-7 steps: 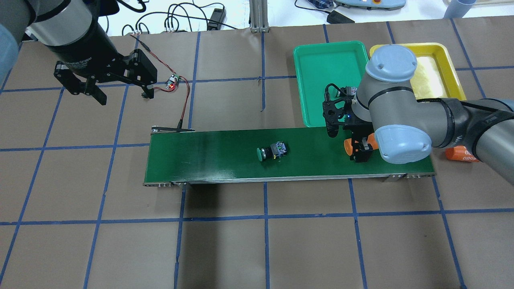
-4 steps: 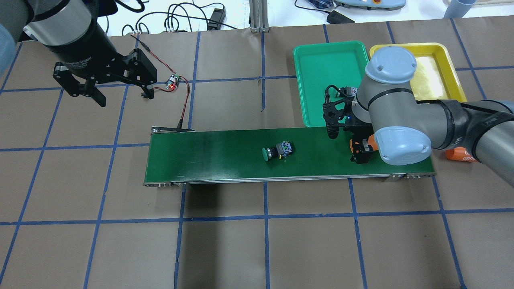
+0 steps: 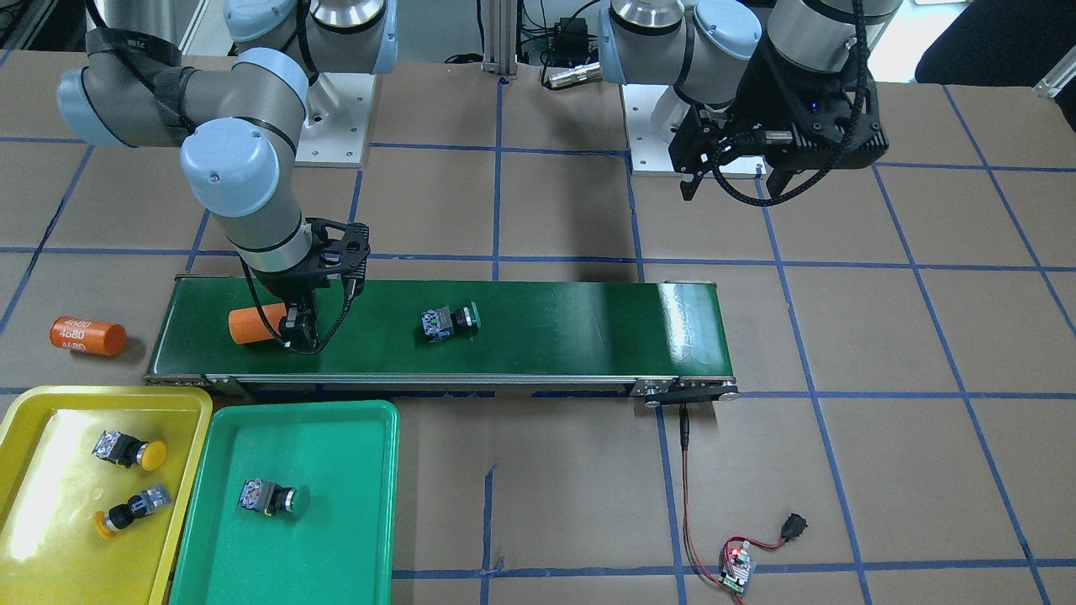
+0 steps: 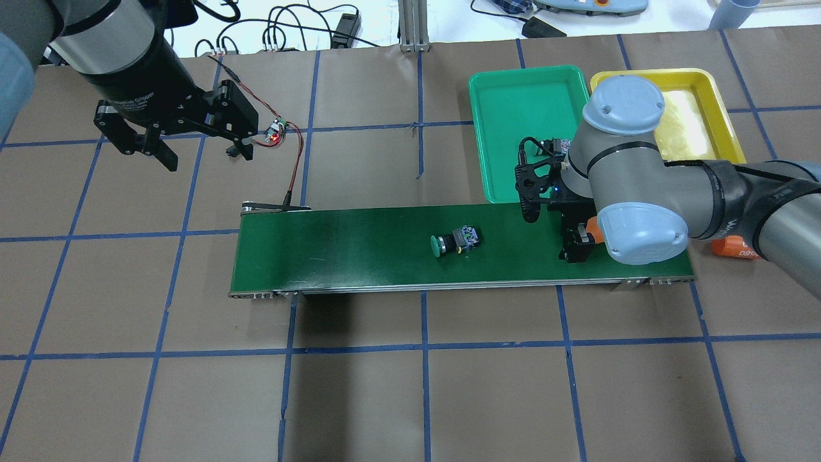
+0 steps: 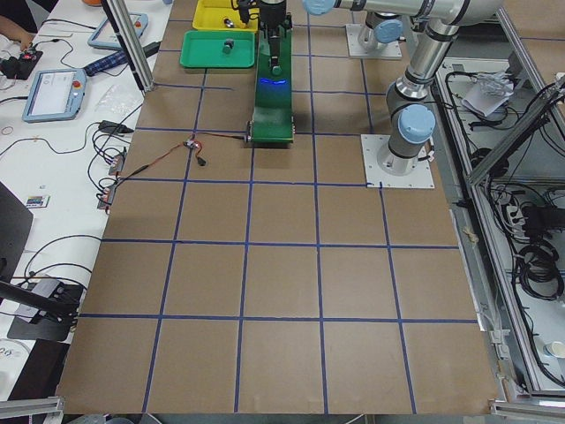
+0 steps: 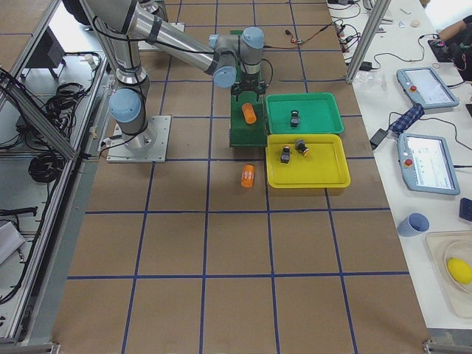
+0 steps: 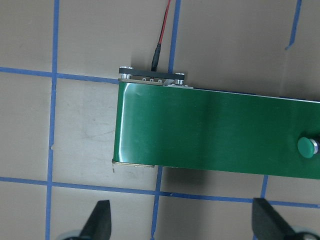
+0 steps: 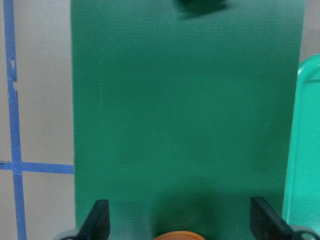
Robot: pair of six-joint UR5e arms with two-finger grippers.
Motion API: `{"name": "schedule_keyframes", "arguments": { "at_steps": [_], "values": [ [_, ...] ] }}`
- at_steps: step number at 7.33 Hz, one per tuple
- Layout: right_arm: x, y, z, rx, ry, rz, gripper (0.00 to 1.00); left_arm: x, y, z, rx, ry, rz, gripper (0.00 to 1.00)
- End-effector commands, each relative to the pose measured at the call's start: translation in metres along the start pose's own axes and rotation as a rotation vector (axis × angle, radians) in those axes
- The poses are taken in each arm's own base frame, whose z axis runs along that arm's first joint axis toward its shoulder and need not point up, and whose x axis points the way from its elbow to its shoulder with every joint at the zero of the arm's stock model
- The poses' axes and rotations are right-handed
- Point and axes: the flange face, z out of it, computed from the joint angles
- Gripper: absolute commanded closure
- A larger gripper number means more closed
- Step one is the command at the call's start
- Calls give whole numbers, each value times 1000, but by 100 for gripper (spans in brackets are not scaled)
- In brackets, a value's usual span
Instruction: Sort buttons by color to trays
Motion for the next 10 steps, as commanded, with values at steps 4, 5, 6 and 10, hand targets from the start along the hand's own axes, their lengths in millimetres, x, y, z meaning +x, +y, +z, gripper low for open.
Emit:
{"name": "schedule_keyframes", "arguments": {
  "at_steps": [4, 5, 6, 10],
  "values": [
    [-1, -1, 1, 6, -4, 4, 0, -1, -3, 2, 7, -21, 62, 0],
    [-1, -4, 2, 5, -4, -1, 0, -1, -3, 2, 7, -20, 59, 0],
    [-1, -4, 5, 4, -12, -4, 0, -2, -3, 2, 5, -23, 58, 0],
    [-2, -16, 4, 6, -1, -10, 1, -2, -1, 2, 57, -21, 58, 0]
  ]
}}
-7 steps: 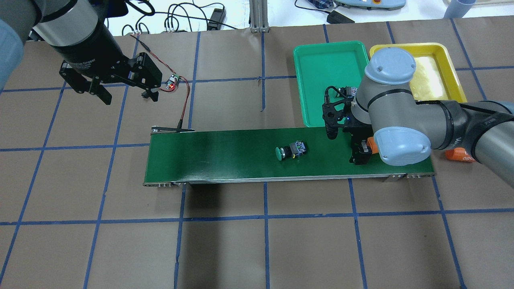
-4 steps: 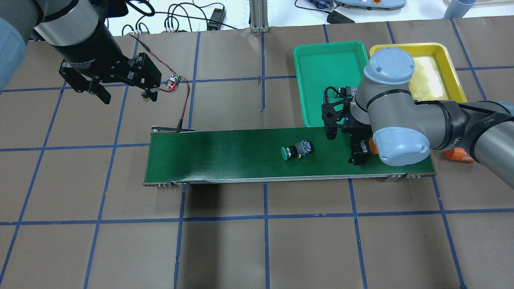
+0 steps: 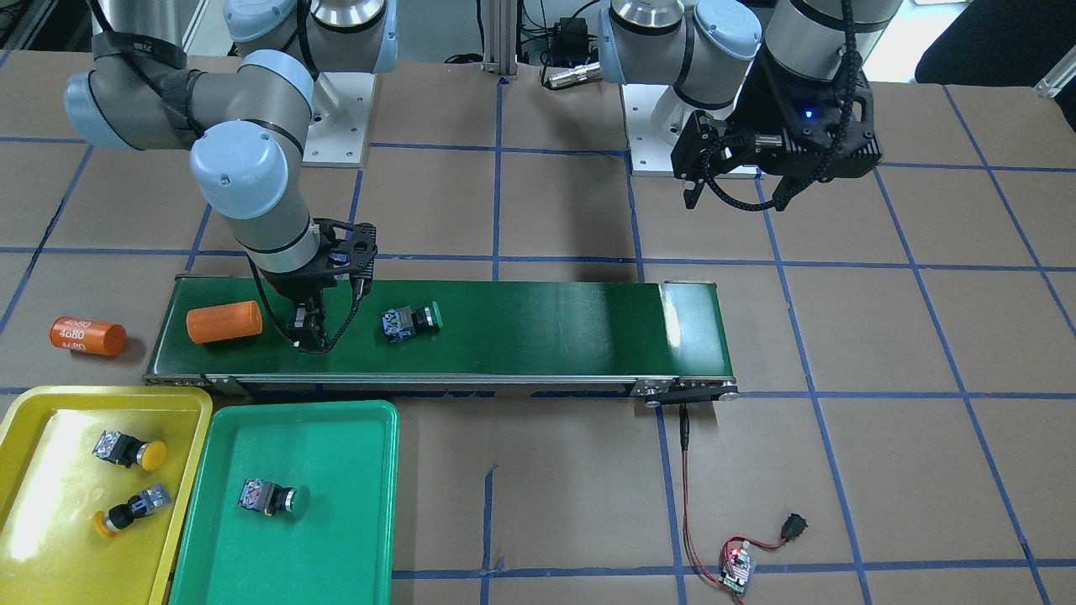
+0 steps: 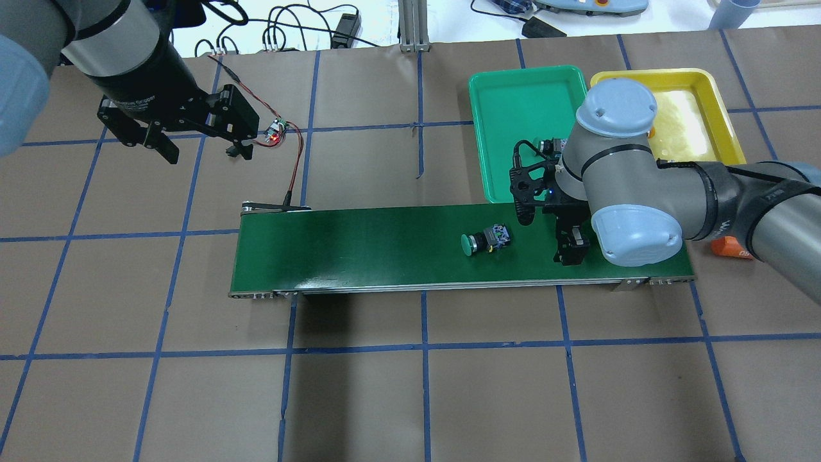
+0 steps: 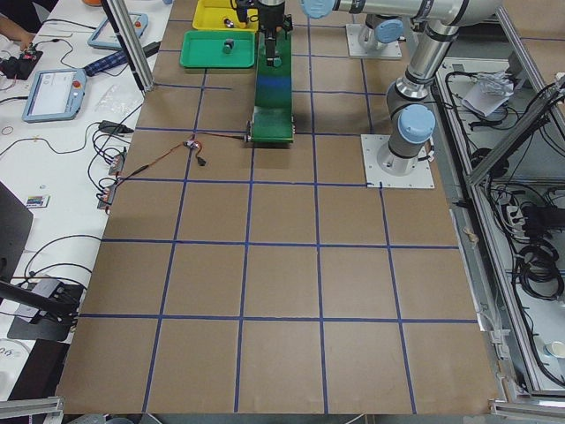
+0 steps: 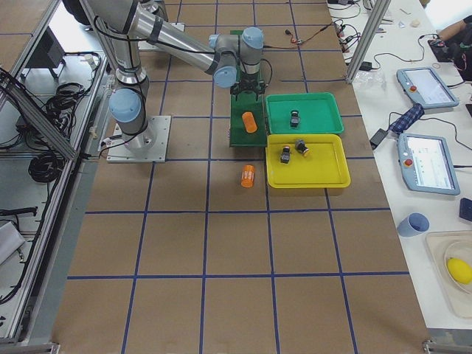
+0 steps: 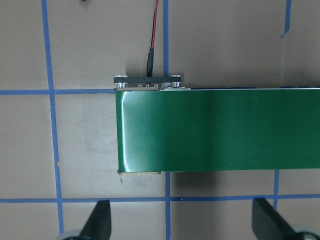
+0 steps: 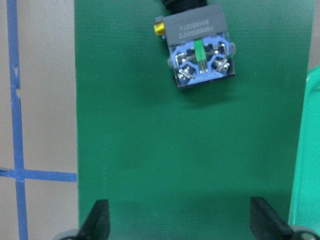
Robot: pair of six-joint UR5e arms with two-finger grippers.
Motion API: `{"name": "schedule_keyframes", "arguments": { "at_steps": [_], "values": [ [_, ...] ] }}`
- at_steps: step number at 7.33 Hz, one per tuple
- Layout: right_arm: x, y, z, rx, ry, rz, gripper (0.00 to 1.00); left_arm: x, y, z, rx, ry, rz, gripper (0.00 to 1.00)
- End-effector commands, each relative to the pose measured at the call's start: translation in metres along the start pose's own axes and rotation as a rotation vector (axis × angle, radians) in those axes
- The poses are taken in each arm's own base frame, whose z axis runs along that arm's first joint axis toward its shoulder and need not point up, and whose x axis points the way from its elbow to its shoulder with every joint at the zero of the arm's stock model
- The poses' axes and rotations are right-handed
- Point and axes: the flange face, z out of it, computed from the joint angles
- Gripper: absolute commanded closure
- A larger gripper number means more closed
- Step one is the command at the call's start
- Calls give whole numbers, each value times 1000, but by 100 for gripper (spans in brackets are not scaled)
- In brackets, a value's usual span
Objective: Sort buttons by color to trays
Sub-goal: 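Grasp the green-capped button on the belt with right gripper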
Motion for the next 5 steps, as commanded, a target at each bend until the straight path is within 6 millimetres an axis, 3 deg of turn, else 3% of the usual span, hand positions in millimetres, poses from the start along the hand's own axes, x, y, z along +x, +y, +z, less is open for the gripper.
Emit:
{"name": "schedule_keyframes", "arguments": {
  "at_steps": [1, 3, 5],
  "values": [
    [0, -18, 4, 0, 1, -5, 3, -1, 4, 0, -19, -5, -21, 0],
    [0, -38, 10, -2, 18, -25, 9, -1, -1, -1, -24, -4, -44, 0],
    [0, -38, 11, -2, 17, -28, 29, -1, -2, -1, -24, -2, -44, 0]
  ]
}}
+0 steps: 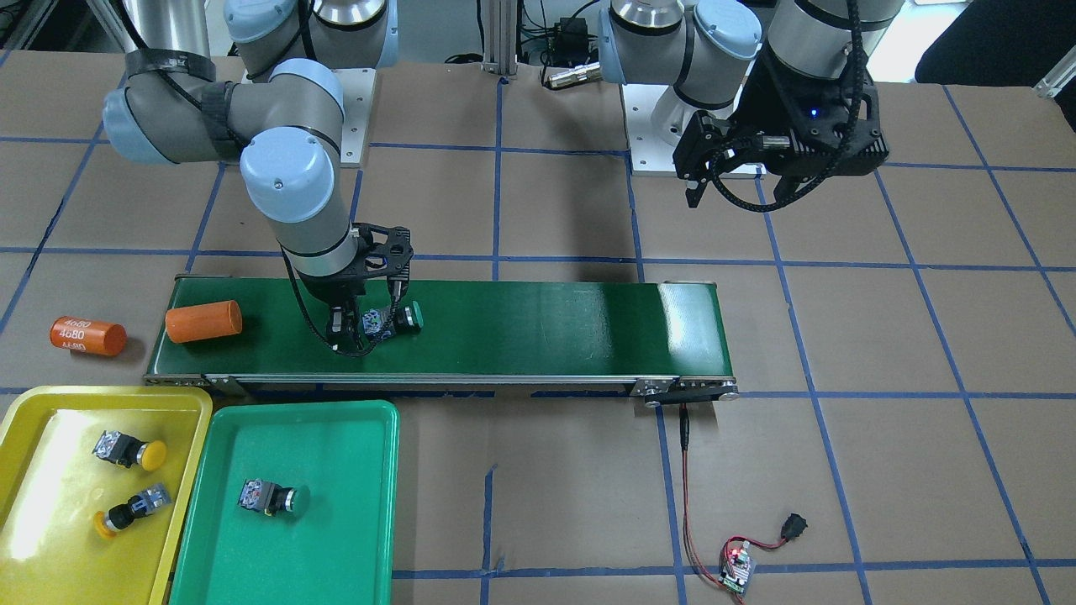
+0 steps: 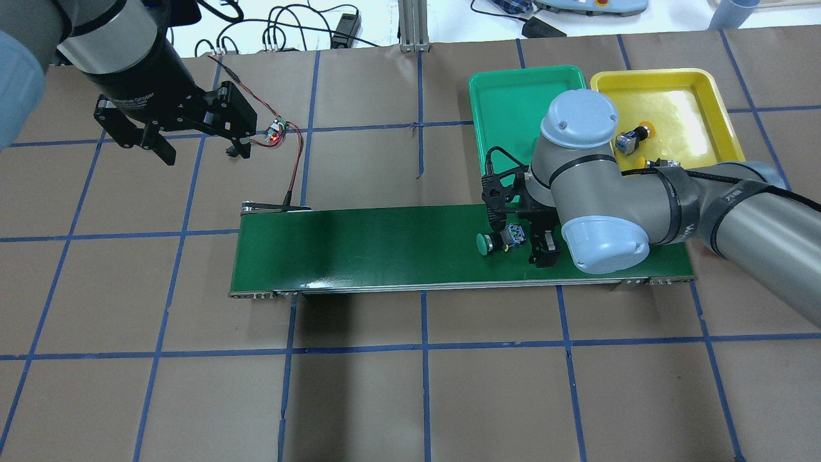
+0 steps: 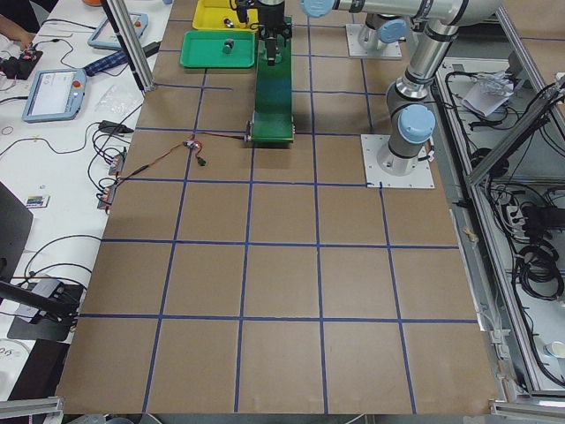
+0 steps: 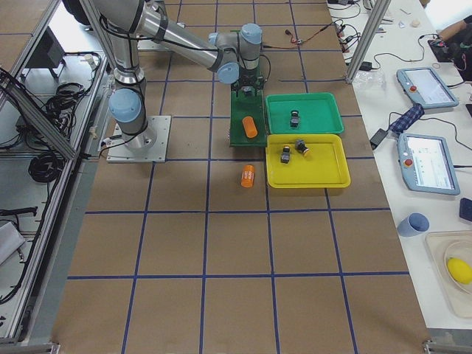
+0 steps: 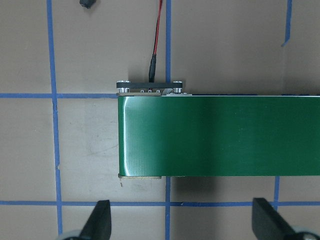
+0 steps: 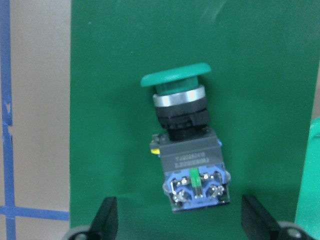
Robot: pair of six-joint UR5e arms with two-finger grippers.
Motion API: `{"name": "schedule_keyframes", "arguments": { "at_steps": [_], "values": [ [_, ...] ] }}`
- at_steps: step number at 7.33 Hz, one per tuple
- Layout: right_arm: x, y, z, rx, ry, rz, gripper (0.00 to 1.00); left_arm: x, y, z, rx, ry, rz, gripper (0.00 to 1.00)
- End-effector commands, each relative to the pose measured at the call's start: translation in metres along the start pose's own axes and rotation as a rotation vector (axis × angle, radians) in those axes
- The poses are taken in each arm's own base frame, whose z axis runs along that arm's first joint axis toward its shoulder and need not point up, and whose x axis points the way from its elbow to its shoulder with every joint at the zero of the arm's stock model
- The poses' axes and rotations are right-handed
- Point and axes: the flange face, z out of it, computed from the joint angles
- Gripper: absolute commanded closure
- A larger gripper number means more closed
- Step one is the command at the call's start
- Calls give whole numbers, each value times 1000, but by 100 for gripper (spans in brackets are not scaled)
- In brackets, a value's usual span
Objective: Sort buttons by color to trays
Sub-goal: 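Grasp the green-capped button on the belt with right gripper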
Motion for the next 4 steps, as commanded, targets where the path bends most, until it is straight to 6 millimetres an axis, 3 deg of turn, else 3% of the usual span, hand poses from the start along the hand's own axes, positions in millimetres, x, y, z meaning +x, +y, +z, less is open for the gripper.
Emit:
{"name": "schedule_keyframes", "arguments": {
  "at_steps": [1, 2, 4],
  "values": [
    [0, -2, 0, 0, 4, -3, 50, 0, -1, 1, -3, 1, -1, 0],
    [0, -2, 0, 0, 6, -2, 56, 0, -1, 1, -3, 1, -1, 0],
    [1, -1, -2, 0, 10, 3, 85, 0, -1, 0, 2, 1, -1, 0]
  ]
}}
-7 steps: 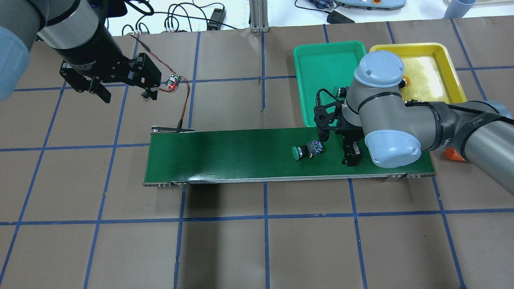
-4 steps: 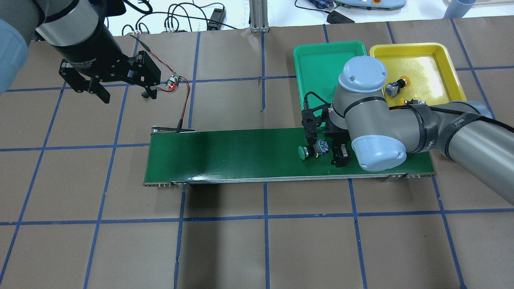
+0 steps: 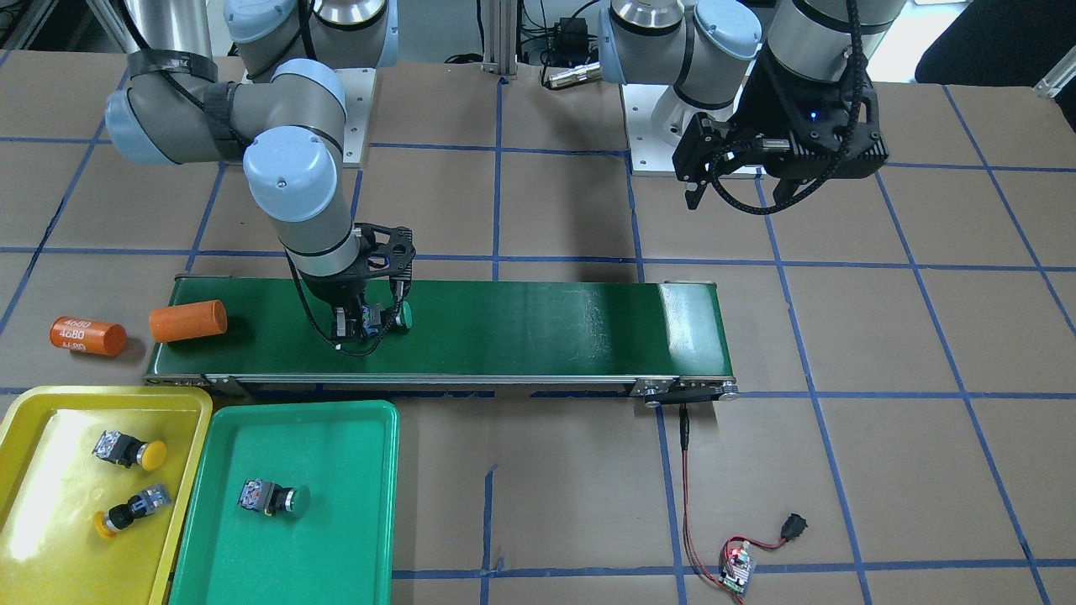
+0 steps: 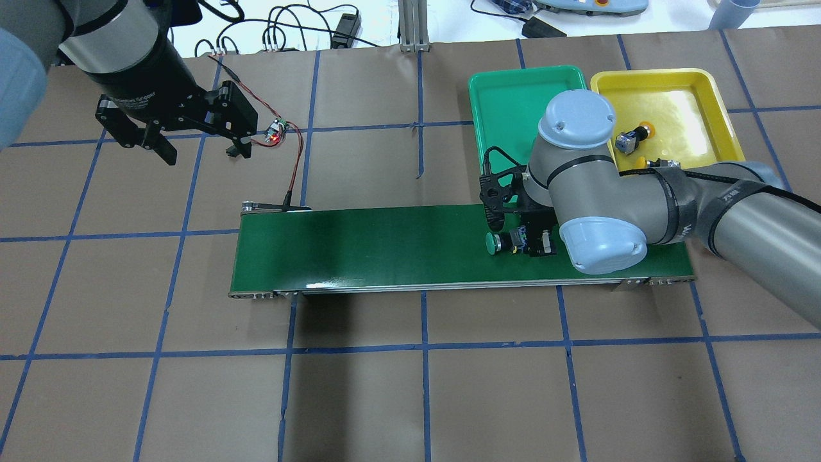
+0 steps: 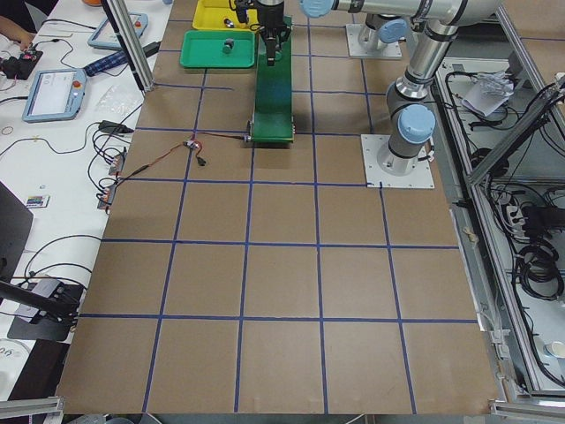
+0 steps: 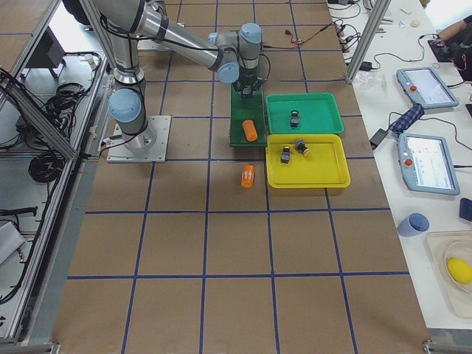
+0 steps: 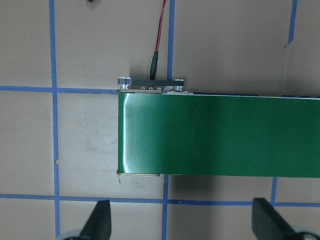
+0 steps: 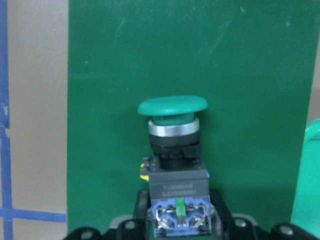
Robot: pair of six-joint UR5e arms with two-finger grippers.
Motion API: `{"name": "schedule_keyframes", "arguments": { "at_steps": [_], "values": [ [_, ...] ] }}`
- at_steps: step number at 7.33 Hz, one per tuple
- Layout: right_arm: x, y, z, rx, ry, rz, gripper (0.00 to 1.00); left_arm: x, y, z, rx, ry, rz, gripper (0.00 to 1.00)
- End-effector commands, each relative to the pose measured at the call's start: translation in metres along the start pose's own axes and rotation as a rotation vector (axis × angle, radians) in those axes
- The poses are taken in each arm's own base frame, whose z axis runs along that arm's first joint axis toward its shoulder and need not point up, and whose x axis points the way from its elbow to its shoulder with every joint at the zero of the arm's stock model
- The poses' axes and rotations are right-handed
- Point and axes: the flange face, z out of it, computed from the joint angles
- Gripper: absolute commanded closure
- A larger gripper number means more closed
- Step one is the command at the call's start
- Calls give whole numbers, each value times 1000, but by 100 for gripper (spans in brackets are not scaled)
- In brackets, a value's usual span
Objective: Sort buttons by color to trays
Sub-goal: 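Lower green button into green tray and open right gripper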
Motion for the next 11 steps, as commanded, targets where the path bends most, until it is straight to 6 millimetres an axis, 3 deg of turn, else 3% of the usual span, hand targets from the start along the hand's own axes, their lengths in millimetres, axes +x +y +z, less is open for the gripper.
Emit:
{"name": "schedule_keyframes", "arguments": {
  "at_steps": [1, 3, 4, 5, 6, 7, 8, 9, 11],
  "values": [
    [9, 3, -7, -2, 40, 7, 89, 0, 0, -1, 3, 0, 0, 0],
    [55, 11, -39, -5, 142, 39, 89, 0, 0, -1, 4, 2, -2, 0],
    [90, 29, -39, -10, 156, 76, 89, 1, 0, -1, 4, 2, -2, 0],
    [124, 66, -29, -15, 156, 119, 87, 1, 0, 0, 4, 3, -3, 0],
    [137, 99, 2, -9, 111, 160, 87, 1, -1, 1, 1, 3, -3, 0],
    [140, 121, 11, -7, 97, 118, 80, 1, -2, 2, 0, 3, -3, 0],
    [140, 121, 10, -7, 98, 111, 30, 1, -2, 2, 0, 3, -3, 0],
    [138, 121, 11, -8, 89, 111, 0, 1, -2, 3, -2, 3, -3, 0],
    [131, 118, -34, -4, 112, 197, 0, 1, -2, 3, -2, 3, -3, 0]
  ]
}}
